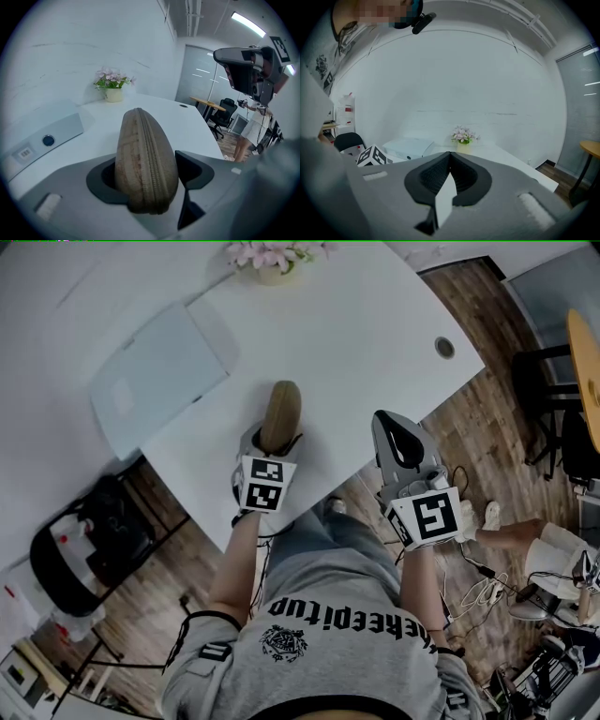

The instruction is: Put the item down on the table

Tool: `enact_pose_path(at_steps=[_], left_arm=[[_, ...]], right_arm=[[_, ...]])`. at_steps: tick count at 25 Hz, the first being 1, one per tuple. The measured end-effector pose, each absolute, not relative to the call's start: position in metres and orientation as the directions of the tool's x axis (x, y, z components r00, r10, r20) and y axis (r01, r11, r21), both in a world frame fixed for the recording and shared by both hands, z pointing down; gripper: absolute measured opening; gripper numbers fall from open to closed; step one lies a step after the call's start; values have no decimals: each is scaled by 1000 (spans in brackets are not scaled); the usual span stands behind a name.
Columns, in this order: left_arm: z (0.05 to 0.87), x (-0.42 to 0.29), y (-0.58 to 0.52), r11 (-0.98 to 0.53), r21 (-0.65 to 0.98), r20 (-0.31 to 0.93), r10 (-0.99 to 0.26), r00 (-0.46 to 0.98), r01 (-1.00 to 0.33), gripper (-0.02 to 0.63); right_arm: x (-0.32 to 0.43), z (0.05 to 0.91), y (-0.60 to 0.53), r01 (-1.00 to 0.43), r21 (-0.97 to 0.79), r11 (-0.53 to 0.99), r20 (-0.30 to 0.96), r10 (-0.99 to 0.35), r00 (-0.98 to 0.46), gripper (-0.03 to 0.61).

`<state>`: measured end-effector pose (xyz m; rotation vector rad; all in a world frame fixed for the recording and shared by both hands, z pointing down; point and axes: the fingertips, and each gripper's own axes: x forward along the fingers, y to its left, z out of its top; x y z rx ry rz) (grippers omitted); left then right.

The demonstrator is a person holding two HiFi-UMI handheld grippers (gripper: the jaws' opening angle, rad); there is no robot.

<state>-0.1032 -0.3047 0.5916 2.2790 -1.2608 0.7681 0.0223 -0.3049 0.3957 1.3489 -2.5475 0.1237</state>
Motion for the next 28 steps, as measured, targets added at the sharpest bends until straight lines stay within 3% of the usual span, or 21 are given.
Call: enact_pose_path(at_steps=[15,23,28], left_arm=[[567,-112,-296,-443,118,574,-700,425,-889,334],[549,-124,-289,-385,121,528,-756,388,-915,290],[540,-131,-281,-348,109,508,-786,353,-931,227]], right_arm=[[18,390,-295,-804,50,593,246,-787,-566,-3],[13,384,-287,-782,55,621,230,-770,-596,-3],[10,382,-280,-769,60,636,221,-760,-611,-3]])
